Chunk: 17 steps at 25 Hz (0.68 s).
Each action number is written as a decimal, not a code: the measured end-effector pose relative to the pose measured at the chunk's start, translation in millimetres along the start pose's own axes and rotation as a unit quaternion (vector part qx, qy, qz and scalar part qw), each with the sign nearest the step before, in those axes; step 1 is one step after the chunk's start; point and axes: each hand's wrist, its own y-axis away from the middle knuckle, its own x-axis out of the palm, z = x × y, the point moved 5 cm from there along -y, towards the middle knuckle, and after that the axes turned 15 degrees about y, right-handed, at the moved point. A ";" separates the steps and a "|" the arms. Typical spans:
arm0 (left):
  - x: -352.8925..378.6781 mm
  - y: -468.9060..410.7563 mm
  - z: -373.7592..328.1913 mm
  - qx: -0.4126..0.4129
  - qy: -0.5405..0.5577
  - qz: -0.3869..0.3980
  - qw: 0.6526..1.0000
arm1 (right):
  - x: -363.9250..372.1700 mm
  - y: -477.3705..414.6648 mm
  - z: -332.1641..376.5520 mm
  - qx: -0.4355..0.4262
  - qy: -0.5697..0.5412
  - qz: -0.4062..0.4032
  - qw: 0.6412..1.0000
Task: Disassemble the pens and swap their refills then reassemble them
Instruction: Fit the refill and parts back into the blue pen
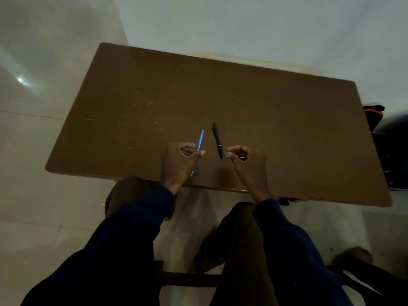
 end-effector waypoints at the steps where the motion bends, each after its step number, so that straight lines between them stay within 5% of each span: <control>1: 2.9 -4.1 1.3 -0.001 -0.005 0.001 1.000 | 2.8 -3.5 -2.6 0.003 -0.001 0.001 1.000; 17: 38.2 -58.3 20.6 -0.033 -0.083 -0.039 0.995 | 24.6 -34.0 -52.5 0.063 0.018 0.014 0.998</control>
